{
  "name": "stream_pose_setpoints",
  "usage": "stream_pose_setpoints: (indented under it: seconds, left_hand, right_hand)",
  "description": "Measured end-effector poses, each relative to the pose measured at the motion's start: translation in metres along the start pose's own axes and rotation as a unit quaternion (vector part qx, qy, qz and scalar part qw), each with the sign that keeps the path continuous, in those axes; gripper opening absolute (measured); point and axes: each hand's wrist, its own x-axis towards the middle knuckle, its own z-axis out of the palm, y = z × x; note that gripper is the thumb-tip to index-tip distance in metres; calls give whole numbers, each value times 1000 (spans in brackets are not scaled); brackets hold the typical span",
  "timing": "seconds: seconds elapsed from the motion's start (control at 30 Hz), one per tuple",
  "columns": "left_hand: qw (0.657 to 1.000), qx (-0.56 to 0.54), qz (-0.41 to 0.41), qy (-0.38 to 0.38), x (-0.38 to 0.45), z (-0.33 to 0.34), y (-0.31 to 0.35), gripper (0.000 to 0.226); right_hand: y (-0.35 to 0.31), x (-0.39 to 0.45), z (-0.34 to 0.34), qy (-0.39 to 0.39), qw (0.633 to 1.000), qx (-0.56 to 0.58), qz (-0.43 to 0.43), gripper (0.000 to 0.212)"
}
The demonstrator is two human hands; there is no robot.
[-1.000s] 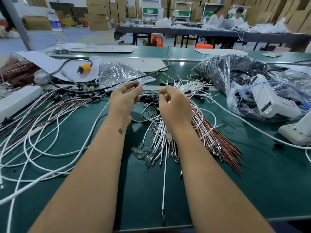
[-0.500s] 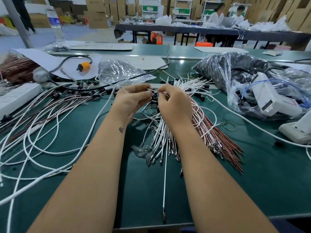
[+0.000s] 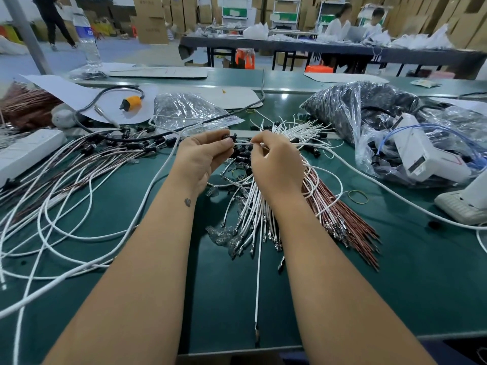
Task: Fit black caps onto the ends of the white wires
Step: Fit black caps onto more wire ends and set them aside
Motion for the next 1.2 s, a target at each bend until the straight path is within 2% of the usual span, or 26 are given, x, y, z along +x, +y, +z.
stream_pose_setpoints:
  seconds: [0.33,0.5,0.67,0.93,1.1,1.2]
  left_hand:
    - [998,59,3,-30,-6,1,-1,17]
    - [995,97,12,-31,-5,1,-4,18]
    - [996,76,17,-40,-4,0,-4,12]
    - [996,71,34,-50,-2,-3,-7,25]
    - [997,54,26,-52,-3,-3,-7,29]
    - [997,48,26,-57,-3,-3,-7,29]
  right_hand:
    - [1,-2,-1,-24,999,-27,-3,19]
    - [-1,-3,-1,-31,999,0,-17,18]
    - [3,-2,0,-45,999,8,-2,20]
    - [4,0,4,-69,996,48,-9,19]
    - [5,1,3,-18,997,78,-3,19]
    - [5,0,3,-34,994,100,-9,25]
